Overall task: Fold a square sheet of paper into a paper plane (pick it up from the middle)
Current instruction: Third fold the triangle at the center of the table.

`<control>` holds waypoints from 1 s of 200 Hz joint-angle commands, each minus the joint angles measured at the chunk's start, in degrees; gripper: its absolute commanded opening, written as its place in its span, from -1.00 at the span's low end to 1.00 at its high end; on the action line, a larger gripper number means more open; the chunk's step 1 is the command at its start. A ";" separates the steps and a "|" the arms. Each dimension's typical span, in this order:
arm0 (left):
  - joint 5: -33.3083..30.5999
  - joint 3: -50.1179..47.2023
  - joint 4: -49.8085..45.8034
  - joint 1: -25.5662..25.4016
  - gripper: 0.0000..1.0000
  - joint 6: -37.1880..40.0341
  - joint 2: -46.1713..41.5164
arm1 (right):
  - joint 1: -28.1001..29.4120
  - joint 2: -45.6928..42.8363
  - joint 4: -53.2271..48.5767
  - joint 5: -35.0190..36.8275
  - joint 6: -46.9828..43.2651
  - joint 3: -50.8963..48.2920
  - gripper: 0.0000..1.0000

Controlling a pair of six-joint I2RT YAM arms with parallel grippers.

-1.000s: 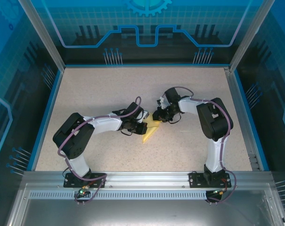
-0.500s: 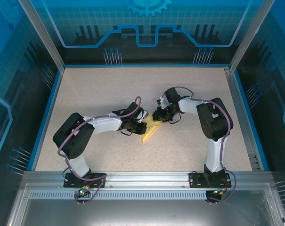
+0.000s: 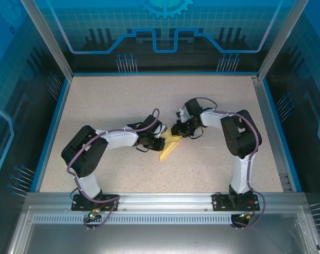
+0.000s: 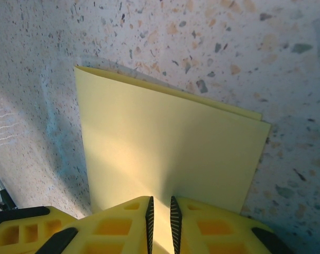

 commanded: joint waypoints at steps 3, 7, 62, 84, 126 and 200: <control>-0.65 0.22 -1.92 0.59 -0.86 -0.31 -0.91 | 1.03 3.07 -2.56 2.77 0.12 0.19 -0.60; -0.42 0.51 -2.19 0.57 -0.86 -0.40 -1.03 | 1.03 3.08 -2.57 2.76 0.10 0.20 -0.60; 9.25 3.72 -7.61 3.39 -0.85 -1.78 -2.01 | 1.04 3.08 -2.86 2.91 0.01 0.20 -0.60; 9.99 3.98 -8.10 4.10 -0.81 -1.25 -2.38 | 1.08 2.99 -2.84 2.99 -0.07 0.12 -0.60; 10.79 6.07 -9.60 4.48 -0.80 -0.36 0.59 | 1.06 3.08 -2.60 2.91 0.12 0.11 -0.59; 11.41 7.69 -11.04 4.41 -0.80 0.44 3.14 | 1.03 2.95 -2.74 2.73 0.30 0.46 -0.60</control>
